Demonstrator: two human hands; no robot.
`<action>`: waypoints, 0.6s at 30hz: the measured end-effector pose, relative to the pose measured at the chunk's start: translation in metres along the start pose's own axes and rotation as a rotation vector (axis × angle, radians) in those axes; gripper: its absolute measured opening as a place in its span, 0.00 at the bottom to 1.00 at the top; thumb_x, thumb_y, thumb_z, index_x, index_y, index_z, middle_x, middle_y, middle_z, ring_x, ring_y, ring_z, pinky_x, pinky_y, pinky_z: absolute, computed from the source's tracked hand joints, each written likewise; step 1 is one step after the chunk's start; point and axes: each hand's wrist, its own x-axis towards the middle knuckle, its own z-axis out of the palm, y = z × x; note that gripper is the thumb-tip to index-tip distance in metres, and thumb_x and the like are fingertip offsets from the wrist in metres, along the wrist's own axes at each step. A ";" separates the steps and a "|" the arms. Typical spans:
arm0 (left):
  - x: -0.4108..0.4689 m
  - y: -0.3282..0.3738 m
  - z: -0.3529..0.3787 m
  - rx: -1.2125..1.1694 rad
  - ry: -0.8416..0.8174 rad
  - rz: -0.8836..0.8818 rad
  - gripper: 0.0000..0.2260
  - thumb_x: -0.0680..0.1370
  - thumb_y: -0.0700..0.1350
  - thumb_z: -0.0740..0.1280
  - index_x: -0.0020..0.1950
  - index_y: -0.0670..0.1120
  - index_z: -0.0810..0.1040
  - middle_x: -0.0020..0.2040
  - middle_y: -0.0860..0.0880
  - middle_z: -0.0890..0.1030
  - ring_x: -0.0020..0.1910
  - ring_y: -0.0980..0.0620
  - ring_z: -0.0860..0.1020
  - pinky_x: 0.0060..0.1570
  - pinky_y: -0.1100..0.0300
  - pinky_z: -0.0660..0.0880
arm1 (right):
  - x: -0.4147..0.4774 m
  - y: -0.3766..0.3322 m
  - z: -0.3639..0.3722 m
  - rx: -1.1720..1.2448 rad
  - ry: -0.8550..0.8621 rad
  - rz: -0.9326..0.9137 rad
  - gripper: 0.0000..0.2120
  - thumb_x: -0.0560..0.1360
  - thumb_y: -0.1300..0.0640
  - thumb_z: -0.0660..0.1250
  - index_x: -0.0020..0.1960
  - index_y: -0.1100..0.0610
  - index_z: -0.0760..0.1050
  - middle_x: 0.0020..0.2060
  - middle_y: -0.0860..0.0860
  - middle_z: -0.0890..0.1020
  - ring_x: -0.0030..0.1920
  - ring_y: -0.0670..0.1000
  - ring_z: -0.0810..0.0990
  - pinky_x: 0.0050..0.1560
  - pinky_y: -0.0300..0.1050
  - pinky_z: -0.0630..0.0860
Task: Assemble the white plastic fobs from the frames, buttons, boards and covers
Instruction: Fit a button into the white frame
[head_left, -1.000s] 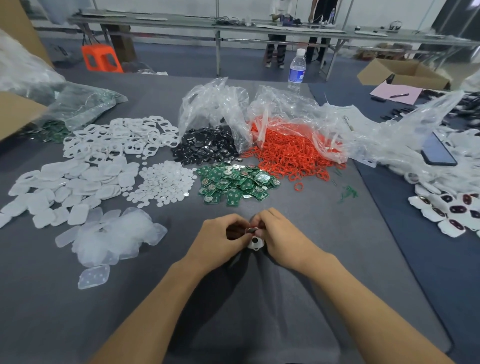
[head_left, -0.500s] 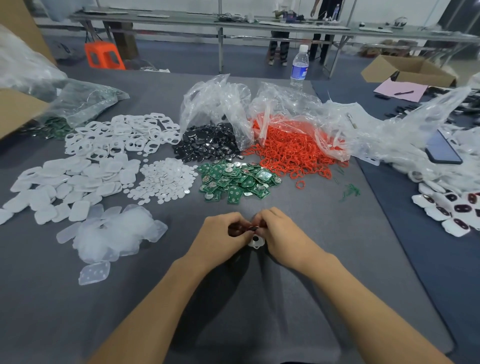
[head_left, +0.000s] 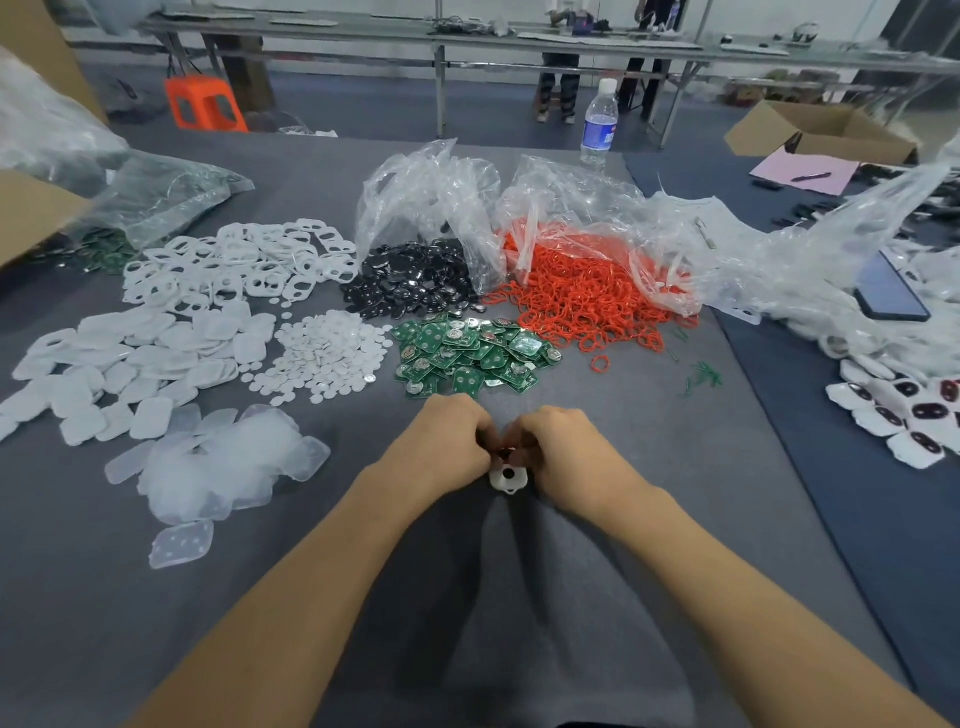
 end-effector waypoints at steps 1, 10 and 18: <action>0.002 0.003 0.000 0.030 -0.008 0.004 0.08 0.72 0.37 0.71 0.44 0.46 0.88 0.40 0.46 0.85 0.43 0.48 0.82 0.44 0.54 0.80 | 0.000 -0.001 -0.001 -0.007 -0.007 0.005 0.14 0.73 0.65 0.66 0.53 0.51 0.83 0.47 0.54 0.83 0.50 0.56 0.80 0.50 0.51 0.77; 0.009 0.011 -0.001 0.130 0.000 -0.006 0.05 0.71 0.38 0.73 0.43 0.46 0.88 0.39 0.44 0.85 0.42 0.44 0.82 0.44 0.50 0.81 | 0.005 -0.010 -0.015 0.004 -0.074 -0.007 0.19 0.69 0.70 0.62 0.50 0.54 0.86 0.43 0.52 0.87 0.47 0.53 0.85 0.51 0.49 0.80; 0.016 0.017 -0.003 0.203 -0.029 0.036 0.03 0.69 0.38 0.77 0.41 0.44 0.87 0.39 0.43 0.85 0.42 0.43 0.83 0.44 0.51 0.81 | 0.004 -0.006 -0.010 0.017 -0.014 0.022 0.15 0.68 0.69 0.67 0.42 0.52 0.85 0.36 0.47 0.86 0.36 0.47 0.82 0.38 0.36 0.72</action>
